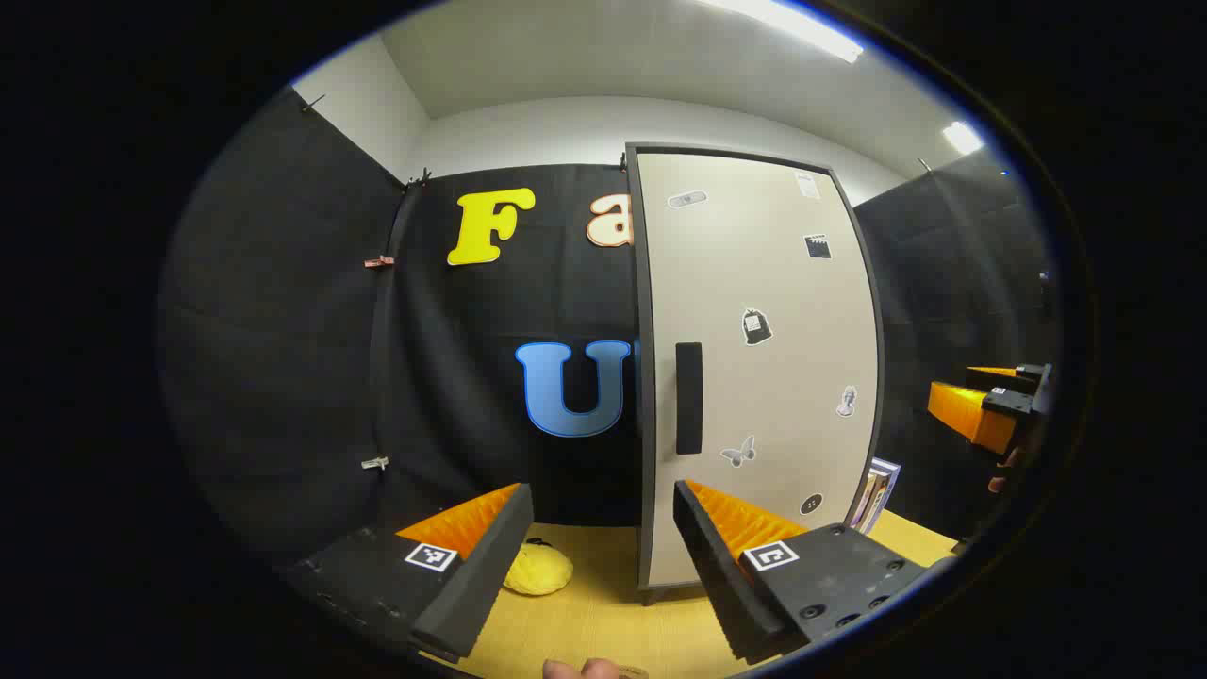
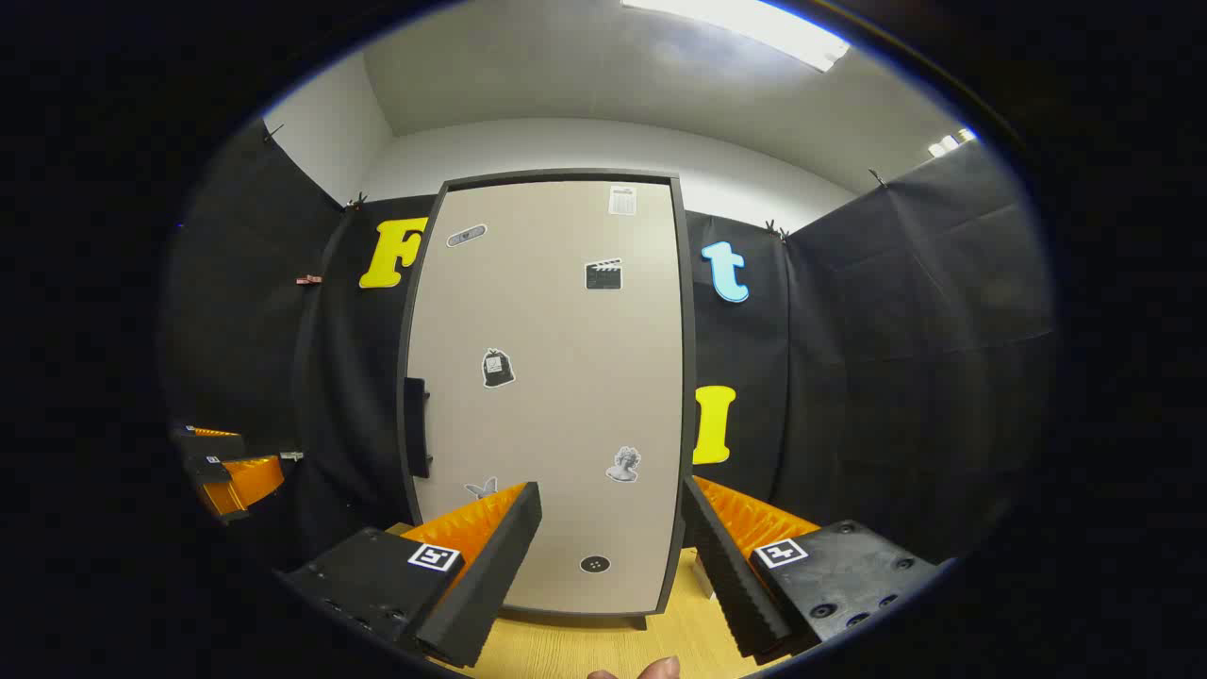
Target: Open the cabinet door with the right hand, grasp the bottle in the cabinet with the left hand and place it on the coaster, then close the cabinet door with the right hand.
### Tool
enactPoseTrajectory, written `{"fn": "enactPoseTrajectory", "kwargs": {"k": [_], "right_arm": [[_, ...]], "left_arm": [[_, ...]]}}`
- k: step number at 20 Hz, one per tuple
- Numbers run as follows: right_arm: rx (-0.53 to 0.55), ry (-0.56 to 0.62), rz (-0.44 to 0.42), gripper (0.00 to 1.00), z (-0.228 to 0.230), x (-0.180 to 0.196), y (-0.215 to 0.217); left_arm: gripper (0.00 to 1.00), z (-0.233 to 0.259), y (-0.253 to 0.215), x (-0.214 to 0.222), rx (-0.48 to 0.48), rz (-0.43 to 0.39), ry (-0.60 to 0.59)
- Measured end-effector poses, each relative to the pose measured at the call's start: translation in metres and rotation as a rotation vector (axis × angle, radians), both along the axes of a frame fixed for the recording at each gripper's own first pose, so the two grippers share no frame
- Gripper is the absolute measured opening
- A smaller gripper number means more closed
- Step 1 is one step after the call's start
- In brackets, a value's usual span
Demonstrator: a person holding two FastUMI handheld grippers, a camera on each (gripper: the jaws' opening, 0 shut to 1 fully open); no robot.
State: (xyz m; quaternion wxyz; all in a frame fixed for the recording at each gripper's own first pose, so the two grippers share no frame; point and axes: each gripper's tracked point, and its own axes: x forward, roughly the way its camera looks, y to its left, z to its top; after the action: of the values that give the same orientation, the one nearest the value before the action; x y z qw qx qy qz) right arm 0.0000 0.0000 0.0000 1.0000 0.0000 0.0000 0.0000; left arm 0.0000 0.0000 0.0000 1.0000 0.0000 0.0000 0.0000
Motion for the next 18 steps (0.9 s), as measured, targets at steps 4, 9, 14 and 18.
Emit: {"fn": "enactPoseTrajectory", "kwargs": {"k": [4, 9, 14, 18], "right_arm": [[0.002, 0.002, 0.001, 0.97, -0.0007, 0.0010, 0.0009], [0.002, -0.003, 0.001, 0.97, 0.0011, 0.0002, 0.0021], [0.003, -0.001, 0.001, 0.97, 0.0007, 0.0019, 0.0028], [0.002, -0.002, 0.004, 0.97, 0.0008, 0.0028, 0.0042]], "left_arm": [[0.94, 0.0006, -0.0011, -0.0005, 0.010, -0.001, -0.002], [0.95, -0.0001, -0.0013, 0.0004, -0.001, -0.002, 0.001], [0.95, 0.0008, -0.0003, 0.0006, 0.001, -0.002, -0.002], [0.95, 0.0000, -0.0009, 0.0018, -0.001, -0.002, -0.003]]}}
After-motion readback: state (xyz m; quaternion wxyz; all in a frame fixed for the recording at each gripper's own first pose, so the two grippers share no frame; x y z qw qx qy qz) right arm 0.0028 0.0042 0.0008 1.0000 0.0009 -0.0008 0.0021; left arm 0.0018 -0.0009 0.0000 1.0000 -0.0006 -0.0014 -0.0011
